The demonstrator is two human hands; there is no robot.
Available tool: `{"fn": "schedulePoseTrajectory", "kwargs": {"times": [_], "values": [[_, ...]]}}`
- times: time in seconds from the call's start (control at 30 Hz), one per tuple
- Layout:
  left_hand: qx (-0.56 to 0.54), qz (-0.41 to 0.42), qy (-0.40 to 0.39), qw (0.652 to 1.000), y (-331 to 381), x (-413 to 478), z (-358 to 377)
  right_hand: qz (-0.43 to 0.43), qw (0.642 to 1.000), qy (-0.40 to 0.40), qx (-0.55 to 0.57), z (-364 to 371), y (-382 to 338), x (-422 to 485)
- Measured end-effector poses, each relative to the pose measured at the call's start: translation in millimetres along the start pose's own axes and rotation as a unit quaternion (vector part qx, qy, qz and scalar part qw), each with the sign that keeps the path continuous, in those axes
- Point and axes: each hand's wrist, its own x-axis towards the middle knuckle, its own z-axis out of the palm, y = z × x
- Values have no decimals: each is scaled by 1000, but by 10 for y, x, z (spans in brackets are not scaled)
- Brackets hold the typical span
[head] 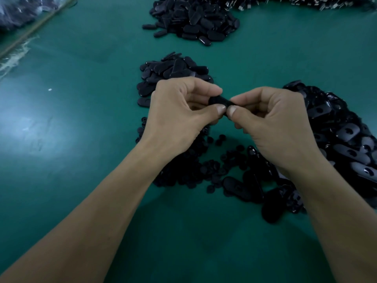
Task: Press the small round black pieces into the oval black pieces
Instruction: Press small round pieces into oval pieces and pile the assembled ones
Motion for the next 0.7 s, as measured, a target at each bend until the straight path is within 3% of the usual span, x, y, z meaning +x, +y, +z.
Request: {"fn": "schedulePoseTrajectory", "kwargs": {"times": [0.23, 0.37, 0.53, 0.6, 0.7], "values": [[76, 30, 29, 996, 14, 10, 9, -12, 999, -25, -47, 15, -22, -12], [103, 30, 113, 988, -43, 92, -145, -9, 989, 19, -144, -36, -18, -29], [97, 6, 231, 968, -159, 196, -357, 43, 910, 36, -411, -282, 36, 4], [108, -4, 239, 965, -201, 217, -358, 98, 876, 35, -471, -304, 35, -2], [131, -26, 213, 968, -250, 248, -337, 159, 855, 24, -493, -275, 22, -28]]}}
